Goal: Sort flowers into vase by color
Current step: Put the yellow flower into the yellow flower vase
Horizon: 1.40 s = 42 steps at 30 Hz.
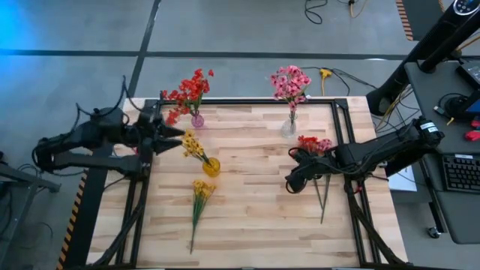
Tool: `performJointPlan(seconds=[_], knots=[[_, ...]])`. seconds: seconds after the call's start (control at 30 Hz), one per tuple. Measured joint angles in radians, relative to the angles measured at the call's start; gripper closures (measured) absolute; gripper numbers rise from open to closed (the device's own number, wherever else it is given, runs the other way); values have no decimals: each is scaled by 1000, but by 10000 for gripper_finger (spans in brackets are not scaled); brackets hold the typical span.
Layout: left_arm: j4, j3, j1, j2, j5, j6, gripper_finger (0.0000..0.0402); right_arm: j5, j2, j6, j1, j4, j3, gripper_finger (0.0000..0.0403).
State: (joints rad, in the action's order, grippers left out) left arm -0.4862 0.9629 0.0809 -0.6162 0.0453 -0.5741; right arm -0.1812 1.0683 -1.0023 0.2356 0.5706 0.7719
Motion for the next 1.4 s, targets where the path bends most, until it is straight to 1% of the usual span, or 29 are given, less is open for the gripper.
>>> performJointPlan(seconds=[0.07,0.13,0.2,0.23,0.33,0.4,0.5,0.6,0.7,0.83,0.9,1.07,1.17,1.27,1.4], knots=[[-163,105,-50,-24,-163,-11,158,6,0,26,0,0,0,189],[-328,204,-98,-63,-313,-56,158,9,0,48,0,0,0,189],[-434,270,-151,-110,-388,-118,158,32,0,63,0,0,0,189],[-467,288,-178,-138,-410,-152,158,41,0,72,0,0,0,189],[-541,310,-260,-225,-431,-261,158,58,0,91,0,1,0,189],[-639,323,-310,-279,-456,-356,158,62,0,110,0,1,0,189],[-839,349,-393,-344,-490,-546,158,95,0,153,0,2,0,189],[-937,374,-492,-388,-514,-692,158,113,0,181,5,2,0,189],[-953,402,-588,-417,-516,-757,158,117,0,207,11,2,0,189],[-948,417,-720,-471,-478,-816,158,137,0,238,11,3,0,189],[-945,408,-779,-513,-481,-877,158,137,0,254,11,4,0,189],[-958,374,-889,-638,-484,-1085,158,138,0,286,11,20,0,189],[-920,347,-925,-727,-480,-1181,158,139,0,298,11,30,0,189],[-845,315,-929,-825,-469,-1264,158,139,0,308,11,30,0,189],[-736,291,-914,-955,-390,-1349,158,140,0,315,11,30,0,189]])
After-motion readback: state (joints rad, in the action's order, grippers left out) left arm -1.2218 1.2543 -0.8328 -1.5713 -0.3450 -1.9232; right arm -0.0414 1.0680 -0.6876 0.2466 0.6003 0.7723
